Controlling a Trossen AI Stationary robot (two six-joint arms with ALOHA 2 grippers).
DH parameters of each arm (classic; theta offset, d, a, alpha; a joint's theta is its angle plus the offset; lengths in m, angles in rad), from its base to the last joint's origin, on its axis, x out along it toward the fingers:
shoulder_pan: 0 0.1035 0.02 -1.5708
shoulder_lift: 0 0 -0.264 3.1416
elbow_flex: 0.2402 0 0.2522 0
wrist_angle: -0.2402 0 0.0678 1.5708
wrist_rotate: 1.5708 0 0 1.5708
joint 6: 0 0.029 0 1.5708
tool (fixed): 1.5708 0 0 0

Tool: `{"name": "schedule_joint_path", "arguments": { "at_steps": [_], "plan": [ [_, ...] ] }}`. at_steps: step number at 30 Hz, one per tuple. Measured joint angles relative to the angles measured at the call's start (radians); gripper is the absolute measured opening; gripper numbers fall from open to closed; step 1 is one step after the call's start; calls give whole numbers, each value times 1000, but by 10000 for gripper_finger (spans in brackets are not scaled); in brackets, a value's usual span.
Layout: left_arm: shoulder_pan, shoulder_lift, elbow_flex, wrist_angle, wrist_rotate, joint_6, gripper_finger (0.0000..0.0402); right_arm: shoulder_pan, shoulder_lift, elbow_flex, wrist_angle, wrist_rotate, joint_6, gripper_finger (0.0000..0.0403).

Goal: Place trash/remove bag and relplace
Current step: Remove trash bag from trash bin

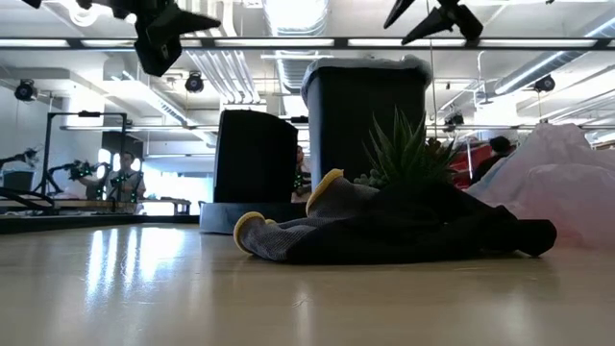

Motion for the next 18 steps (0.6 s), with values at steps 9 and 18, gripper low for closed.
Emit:
{"name": "schedule_joint_path", "arguments": {
  "at_steps": [9,18],
  "plan": [
    [1,-10,0,-101,-435,42,164,13,-6,33,-1,-74,-73,186],
    [8,23,5,-223,-570,80,222,13,-5,33,-38,-72,-73,186]
  ]
}}
